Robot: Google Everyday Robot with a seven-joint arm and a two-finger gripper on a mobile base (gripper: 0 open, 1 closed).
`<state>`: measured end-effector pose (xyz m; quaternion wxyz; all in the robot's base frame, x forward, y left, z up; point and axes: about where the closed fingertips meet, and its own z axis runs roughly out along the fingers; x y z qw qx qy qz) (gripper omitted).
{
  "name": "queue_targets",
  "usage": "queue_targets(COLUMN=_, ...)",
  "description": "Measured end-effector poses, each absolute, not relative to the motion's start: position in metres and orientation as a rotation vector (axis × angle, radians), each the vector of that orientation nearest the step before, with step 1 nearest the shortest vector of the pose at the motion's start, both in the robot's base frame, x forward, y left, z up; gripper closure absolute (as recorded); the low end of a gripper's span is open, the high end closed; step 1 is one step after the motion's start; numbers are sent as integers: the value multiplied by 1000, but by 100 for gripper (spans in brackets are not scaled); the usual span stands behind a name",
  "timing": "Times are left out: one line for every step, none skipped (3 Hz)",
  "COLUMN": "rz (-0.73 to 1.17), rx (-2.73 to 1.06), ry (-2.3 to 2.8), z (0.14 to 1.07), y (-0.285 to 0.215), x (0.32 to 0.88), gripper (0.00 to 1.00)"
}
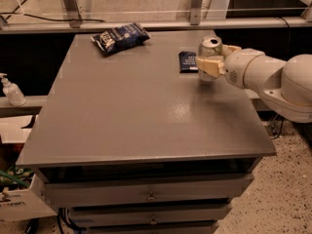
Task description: Move 7up can near rxbar blueberry
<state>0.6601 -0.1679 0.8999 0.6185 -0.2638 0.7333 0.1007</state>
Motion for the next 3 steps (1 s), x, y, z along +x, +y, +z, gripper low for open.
queue_targets(rz=236, rx=-575, ry=1676, z=900, y=-178, x=666, gripper=100)
queue_targets(rz=247, rx=-532, ry=1685, z=894, y=-185, x=672, gripper=100)
queue_targets(rz=241, rx=-502, ry=1693, z=889, y=-189, x=677, gripper=100)
